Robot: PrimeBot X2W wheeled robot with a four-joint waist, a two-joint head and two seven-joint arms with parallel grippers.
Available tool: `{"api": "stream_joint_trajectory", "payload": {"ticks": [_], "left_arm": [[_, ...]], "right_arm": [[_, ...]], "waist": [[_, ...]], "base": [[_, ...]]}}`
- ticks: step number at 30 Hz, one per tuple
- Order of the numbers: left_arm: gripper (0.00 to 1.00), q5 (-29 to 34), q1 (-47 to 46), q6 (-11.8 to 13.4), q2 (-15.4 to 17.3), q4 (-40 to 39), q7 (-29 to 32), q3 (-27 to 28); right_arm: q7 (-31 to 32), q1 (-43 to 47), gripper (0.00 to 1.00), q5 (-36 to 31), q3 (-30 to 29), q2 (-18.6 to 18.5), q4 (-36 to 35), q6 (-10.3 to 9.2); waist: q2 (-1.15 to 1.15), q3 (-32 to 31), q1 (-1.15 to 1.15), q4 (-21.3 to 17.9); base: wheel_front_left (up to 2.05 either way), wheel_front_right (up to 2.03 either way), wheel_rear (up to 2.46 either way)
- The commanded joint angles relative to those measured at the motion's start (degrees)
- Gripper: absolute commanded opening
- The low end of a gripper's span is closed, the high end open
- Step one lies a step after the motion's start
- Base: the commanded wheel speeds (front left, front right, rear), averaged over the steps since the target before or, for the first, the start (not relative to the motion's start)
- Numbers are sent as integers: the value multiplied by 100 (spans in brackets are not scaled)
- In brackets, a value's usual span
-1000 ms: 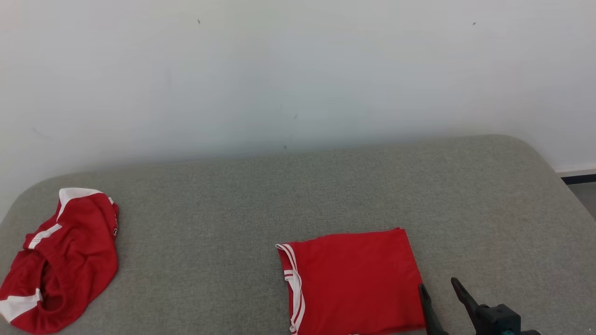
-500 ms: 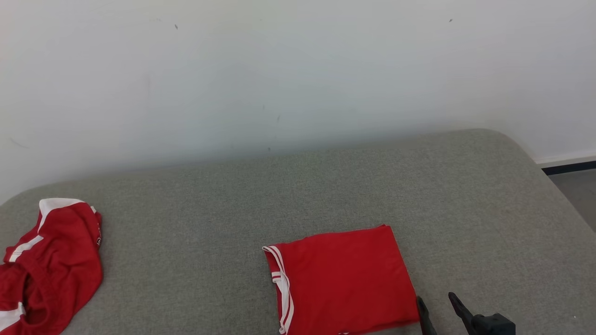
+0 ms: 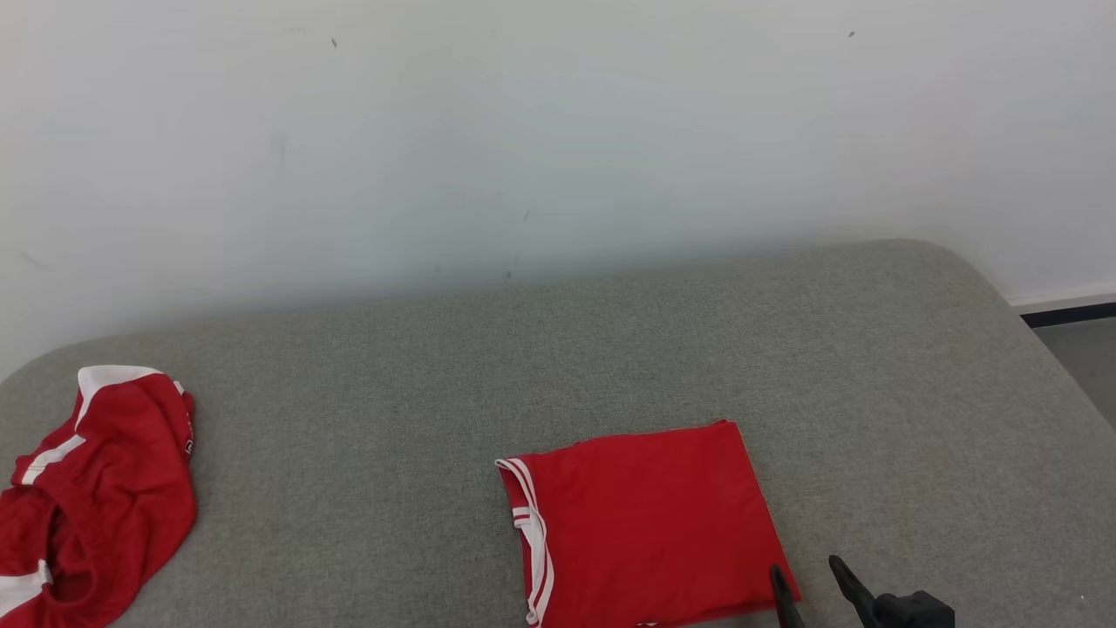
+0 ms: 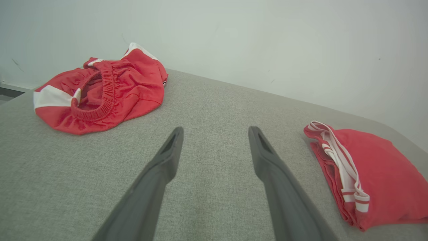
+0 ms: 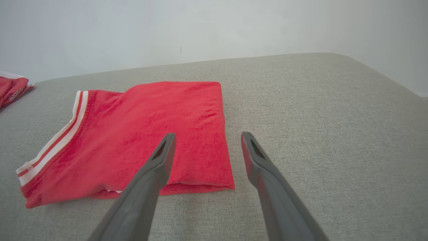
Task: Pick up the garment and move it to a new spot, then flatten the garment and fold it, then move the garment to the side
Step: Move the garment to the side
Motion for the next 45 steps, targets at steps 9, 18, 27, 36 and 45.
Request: {"api": "stream_joint_trajectory", "payload": {"ticks": [9, 18, 27, 36, 45], "left_arm": [[100, 59, 71, 5, -14, -48, -17, 17], [100, 47, 69, 5, -23, -67, -17, -34], [100, 80, -46, 5, -23, -137, -17, -129], [100, 100, -191, 5, 24, -182, -17, -238], [100, 100, -389, 5, 43, -217, -17, -345]], "right_arm": [[22, -46, 100, 54, 75, 6, 4, -13], [774, -589, 100, 152, -388, -23, -254, -13], [3769, -1614, 100, 152, -554, -133, 61, -13], [4878, -2023, 100, 18, -776, -147, 305, -13], [4905, -2257, 100, -81, -1021, -106, 512, -13]], "waist": [[0, 6, 0, 13], [0, 49, 0, 46], [0, 258, 0, 229], [0, 635, 0, 537], [0, 1002, 0, 748]], "base": [[0, 0, 0], [0, 0, 0], [0, 0, 0], [0, 0, 0], [0, 0, 0]]}}
